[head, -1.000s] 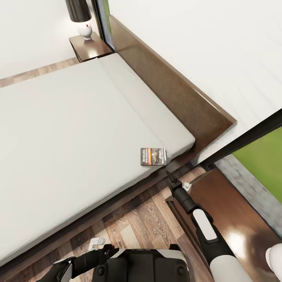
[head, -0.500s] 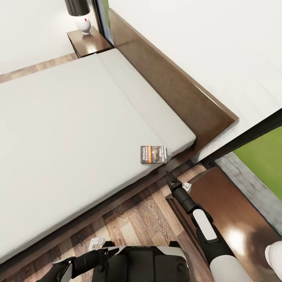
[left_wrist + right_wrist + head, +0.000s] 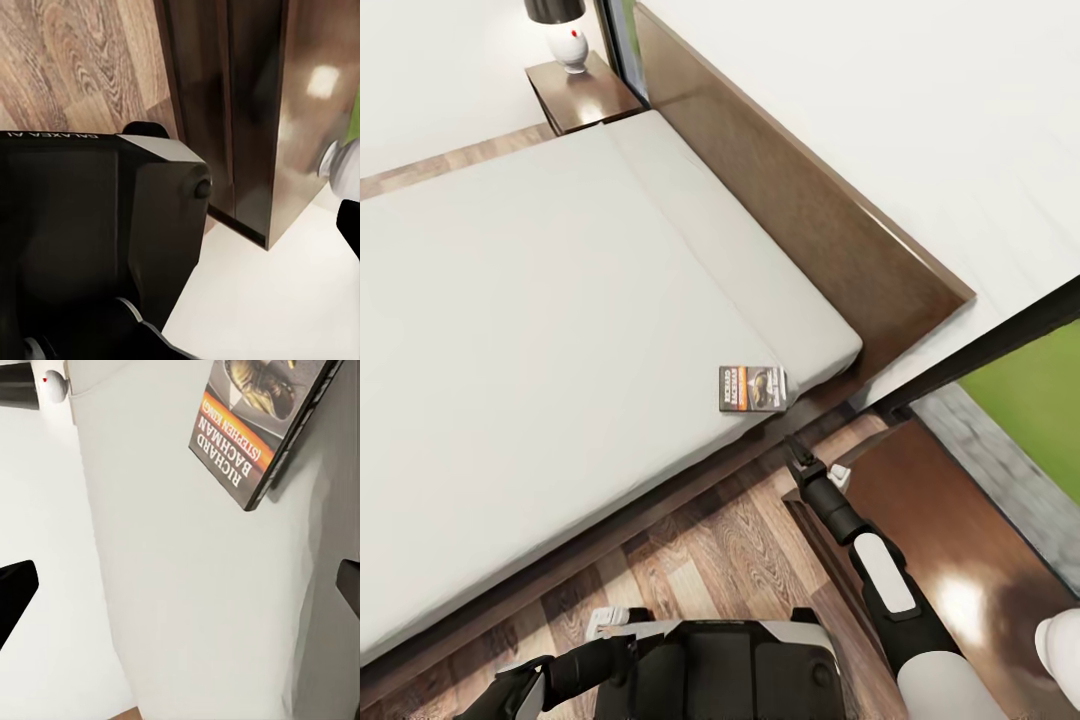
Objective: In the bedroom, move the book from the bed onto either nightstand, and place the two sandals side by side next to the bed.
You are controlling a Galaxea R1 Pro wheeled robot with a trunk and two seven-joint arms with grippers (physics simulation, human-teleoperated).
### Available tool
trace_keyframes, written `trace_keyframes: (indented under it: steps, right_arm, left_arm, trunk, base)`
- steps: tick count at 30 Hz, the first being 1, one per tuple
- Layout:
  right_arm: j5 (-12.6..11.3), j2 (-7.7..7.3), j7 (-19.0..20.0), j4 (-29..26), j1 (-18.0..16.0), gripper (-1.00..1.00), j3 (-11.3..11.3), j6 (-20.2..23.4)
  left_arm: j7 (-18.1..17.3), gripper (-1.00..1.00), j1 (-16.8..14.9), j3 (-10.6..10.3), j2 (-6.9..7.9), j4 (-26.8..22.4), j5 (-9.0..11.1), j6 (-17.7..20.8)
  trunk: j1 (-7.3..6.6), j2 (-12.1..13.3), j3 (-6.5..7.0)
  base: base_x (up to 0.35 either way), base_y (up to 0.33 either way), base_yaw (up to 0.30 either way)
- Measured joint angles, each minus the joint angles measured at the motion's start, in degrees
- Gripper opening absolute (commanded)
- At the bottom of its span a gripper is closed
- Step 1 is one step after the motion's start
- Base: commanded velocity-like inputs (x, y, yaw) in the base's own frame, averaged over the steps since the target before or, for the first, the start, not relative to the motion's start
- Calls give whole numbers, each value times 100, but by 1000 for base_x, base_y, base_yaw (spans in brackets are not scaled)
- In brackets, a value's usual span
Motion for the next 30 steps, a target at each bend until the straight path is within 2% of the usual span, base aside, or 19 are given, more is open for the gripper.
trace_keyframes:
  steps: [4,7,10,30]
  right_arm:
    - [-2,-39,319,-1,0,100,-4,6]
    - [-4,-64,918,4,0,100,-6,10]
    - [-3,-74,1076,6,0,100,-6,10]
    - [5,-71,1156,-100,0,100,11,20]
  left_arm:
    - [1,100,0,0,0,1,1,0]
    - [1,100,0,0,0,0,-2,0]
    - [1,100,0,0,0,1,-1,0]
    - [-6,100,0,0,-9,-1,-3,0]
  trunk:
    - [0,0,-36]
    - [0,0,-63]
    - [0,0,-87]
    - [0,0,-225]
  base:
    - [0,0,0]
    - [0,0,0]
    - [0,0,0]
    - [0,0,0]
